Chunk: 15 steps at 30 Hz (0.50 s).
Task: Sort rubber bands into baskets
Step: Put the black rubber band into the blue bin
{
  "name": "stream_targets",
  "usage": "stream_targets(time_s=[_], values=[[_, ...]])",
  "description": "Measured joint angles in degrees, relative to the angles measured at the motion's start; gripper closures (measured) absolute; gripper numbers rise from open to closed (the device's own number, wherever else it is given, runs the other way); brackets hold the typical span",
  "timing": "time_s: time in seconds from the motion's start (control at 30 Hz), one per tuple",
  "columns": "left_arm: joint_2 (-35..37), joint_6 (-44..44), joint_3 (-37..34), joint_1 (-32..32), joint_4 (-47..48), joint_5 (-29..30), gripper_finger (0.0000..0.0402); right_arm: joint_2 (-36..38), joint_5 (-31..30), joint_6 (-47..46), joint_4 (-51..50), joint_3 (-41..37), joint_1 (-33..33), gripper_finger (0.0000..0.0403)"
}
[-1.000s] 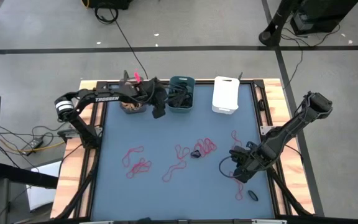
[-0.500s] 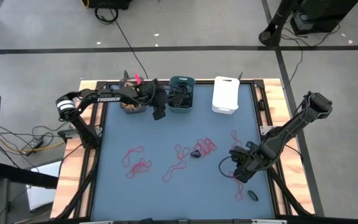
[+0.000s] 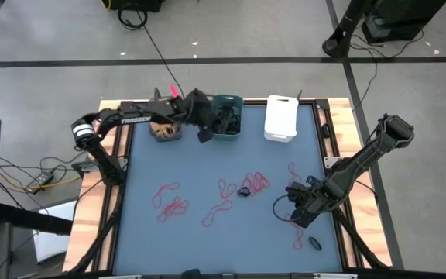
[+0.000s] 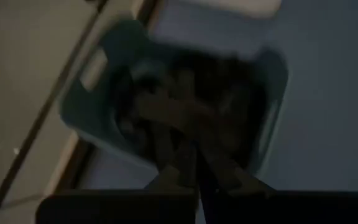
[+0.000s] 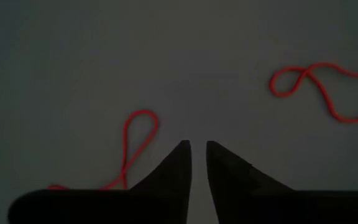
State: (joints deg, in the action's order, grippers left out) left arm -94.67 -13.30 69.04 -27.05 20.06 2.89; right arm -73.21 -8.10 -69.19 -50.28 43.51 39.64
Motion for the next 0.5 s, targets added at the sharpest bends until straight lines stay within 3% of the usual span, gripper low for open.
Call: stream_targets(time_s=[0.2,0.33,0.5], values=[[-0.3,0.3,6.8,0.1,-2.8,-2.7,0.0398,0.0,-1.2,-0.1,0.0,0.0,0.0,0.0348],[-0.4,3.8,7.5,0.1,-10.4,-6.9,0.0398,0.0,-1.4,-0.1,0.0,0.0,0.0,0.0348],[-3.2,8.0,7.6,-0.2,-15.7,-6.6,0.0393,0.0,-1.4,-0.9,0.6,0.0,0.4,0.0349]])
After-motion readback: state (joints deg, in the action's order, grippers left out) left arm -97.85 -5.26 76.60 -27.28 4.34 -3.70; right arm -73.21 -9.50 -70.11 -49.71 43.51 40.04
